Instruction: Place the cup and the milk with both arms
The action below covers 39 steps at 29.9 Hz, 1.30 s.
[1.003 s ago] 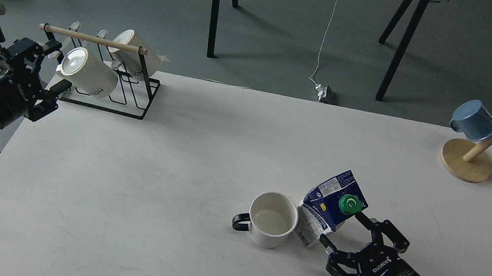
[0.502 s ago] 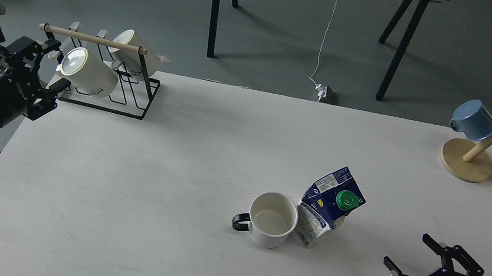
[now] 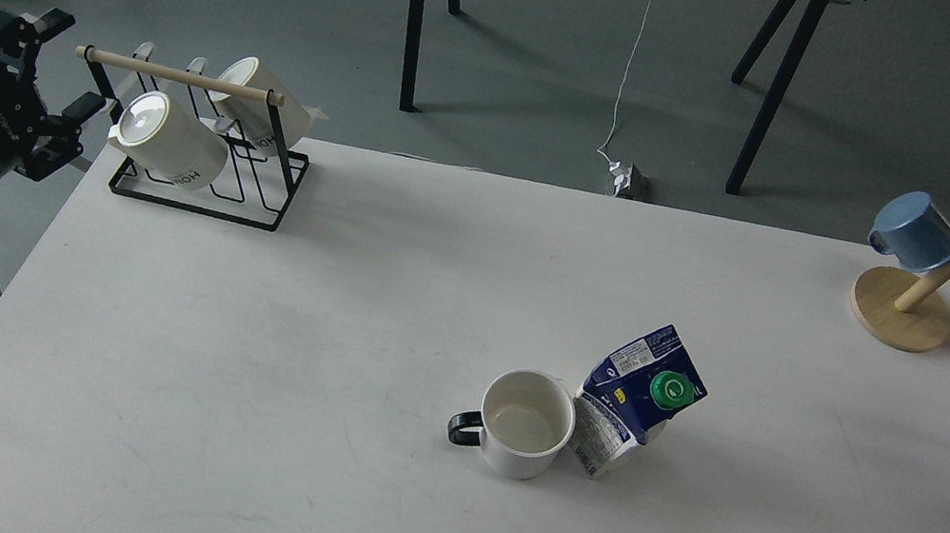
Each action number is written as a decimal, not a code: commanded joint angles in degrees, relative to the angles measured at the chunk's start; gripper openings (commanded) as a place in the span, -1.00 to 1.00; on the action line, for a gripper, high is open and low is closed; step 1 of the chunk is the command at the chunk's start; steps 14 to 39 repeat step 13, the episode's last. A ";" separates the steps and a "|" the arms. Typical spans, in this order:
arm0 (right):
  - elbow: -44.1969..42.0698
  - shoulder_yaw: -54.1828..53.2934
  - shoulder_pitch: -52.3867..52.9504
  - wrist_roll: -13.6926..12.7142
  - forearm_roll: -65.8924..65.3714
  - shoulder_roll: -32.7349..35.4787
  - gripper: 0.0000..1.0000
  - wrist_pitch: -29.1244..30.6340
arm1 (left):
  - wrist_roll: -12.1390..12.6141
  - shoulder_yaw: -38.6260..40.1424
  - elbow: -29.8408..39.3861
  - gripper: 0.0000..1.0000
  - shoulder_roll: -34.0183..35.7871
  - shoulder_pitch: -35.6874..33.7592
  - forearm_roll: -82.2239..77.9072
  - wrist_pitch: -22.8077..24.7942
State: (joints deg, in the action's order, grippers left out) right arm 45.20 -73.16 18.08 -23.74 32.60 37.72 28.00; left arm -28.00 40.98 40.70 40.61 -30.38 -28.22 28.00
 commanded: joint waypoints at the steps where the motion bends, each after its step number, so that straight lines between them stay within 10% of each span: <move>1: -4.94 1.79 3.36 0.10 -0.08 -2.03 0.98 0.00 | 0.00 0.24 -0.01 0.99 0.08 -0.74 0.01 0.00; 39: -5.38 1.35 4.07 0.27 -0.08 -5.82 0.98 0.00 | 0.00 0.42 -0.01 0.99 -0.36 -1.88 0.19 0.00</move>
